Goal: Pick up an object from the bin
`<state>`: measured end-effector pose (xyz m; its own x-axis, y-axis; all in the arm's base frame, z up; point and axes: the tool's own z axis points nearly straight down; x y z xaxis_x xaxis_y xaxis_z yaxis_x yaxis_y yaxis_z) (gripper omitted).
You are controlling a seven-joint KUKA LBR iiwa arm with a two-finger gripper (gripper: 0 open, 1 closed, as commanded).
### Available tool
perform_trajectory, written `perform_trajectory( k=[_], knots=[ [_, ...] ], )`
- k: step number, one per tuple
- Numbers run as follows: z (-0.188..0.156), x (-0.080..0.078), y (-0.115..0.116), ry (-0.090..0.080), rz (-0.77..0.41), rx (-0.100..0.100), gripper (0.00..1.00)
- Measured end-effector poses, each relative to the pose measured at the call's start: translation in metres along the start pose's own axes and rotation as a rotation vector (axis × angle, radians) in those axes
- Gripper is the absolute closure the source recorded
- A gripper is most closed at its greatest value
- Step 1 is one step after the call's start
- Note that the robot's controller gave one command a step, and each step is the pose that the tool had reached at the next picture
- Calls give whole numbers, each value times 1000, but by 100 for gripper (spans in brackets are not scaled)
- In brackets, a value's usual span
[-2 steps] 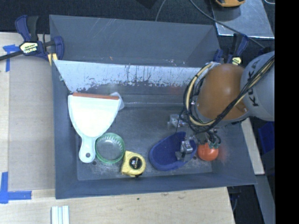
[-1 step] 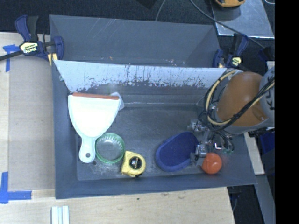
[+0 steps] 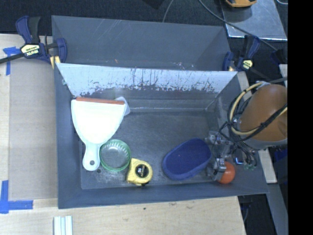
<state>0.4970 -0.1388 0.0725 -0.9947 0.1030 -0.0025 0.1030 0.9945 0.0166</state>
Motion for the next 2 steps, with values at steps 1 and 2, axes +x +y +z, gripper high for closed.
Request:
perform_trajectory(
  k=[1,2],
  knots=[
    [0,-49,35,-8,16,-2,0],
    [3,7,25,-6,-49,-1,0]
  ],
)
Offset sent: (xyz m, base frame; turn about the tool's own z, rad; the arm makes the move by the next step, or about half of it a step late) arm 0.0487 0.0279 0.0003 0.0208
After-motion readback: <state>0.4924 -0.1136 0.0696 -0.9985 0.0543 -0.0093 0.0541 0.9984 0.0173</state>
